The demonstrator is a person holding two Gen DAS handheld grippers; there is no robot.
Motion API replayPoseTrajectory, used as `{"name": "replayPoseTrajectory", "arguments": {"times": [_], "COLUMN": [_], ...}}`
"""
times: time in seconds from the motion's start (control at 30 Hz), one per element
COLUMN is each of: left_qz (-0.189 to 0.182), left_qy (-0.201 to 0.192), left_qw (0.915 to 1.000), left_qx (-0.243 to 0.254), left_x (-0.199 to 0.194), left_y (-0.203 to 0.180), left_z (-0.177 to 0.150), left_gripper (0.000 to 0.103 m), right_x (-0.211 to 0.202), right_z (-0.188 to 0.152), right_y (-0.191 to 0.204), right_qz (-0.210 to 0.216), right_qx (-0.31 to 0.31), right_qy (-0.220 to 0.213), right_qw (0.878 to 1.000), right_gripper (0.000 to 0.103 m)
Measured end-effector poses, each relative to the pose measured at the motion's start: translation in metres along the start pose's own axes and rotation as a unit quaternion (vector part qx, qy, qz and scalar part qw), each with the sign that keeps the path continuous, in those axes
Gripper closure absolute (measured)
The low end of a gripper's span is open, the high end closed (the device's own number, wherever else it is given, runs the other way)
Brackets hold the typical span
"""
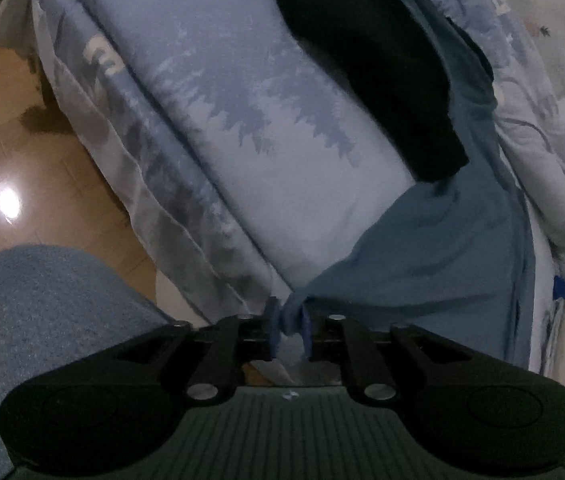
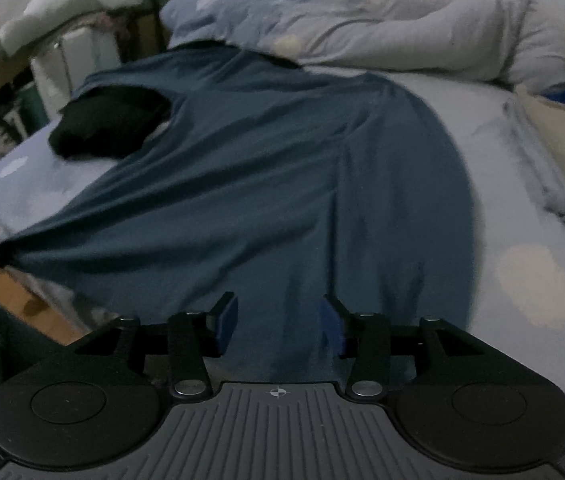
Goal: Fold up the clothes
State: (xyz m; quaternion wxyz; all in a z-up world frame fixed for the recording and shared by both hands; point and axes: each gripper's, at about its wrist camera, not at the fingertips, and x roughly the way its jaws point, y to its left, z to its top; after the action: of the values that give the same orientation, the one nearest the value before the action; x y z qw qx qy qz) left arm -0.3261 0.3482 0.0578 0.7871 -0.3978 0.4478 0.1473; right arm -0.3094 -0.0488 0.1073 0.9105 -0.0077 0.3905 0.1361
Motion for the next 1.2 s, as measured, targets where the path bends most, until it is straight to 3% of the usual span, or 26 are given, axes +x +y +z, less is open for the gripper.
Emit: {"name": "replayPoseTrajectory", "arguments": {"times": [0.07,0.2,0.33,0.53,0.73,0.93,1.07,1.2], "left_qz": [0.013,0.030,0.027,-0.013,-0.075,-0.125,-0.140,-0.162], "left_qy": [-0.018,-0.063,-0.098,-0.144,-0.120,-0.077,-0.041,-0.006], "left_qw": [0.9997,0.9976,0.9948,0.9892,0.9861,0.9780,0.9710,0.9628], "left_qx": [0.005,0.000,0.007,0.022,0.088,0.148,0.189,0.216], "left_x": [-0.008,-0.030,-0.052,-0.072,-0.060,-0.030,-0.006,0.016], "left_y": [-0.004,-0.008,-0.014,-0.042,-0.094,-0.150,-0.184,-0.209], "left_z": [0.003,0.015,0.023,0.021,0.010,-0.004,-0.015,-0.024], "left_gripper": [0.070,0.029,0.024,0.010,0.000,0.000,0.000,0.000], "right_x": [-0.008,-0.024,-0.019,-0.006,0.007,0.021,0.046,0.071], "right_z": [0.003,0.008,0.008,0.007,0.006,0.004,-0.003,-0.005], "right_y": [-0.011,-0.033,-0.057,-0.091,-0.125,-0.158,-0.150,-0.143], "right_qz": [-0.014,-0.044,-0.043,-0.029,-0.016,-0.002,0.004,-0.005], "right_qx": [0.002,0.008,0.040,0.090,0.139,0.187,0.182,0.148], "right_qy": [-0.008,-0.022,-0.014,0.003,0.020,0.038,0.073,0.099], "right_qw": [1.000,0.999,0.998,0.996,0.990,0.982,0.981,0.984], "right_gripper": [0.045,0.045,0.045,0.045,0.047,0.053,0.055,0.078]}}
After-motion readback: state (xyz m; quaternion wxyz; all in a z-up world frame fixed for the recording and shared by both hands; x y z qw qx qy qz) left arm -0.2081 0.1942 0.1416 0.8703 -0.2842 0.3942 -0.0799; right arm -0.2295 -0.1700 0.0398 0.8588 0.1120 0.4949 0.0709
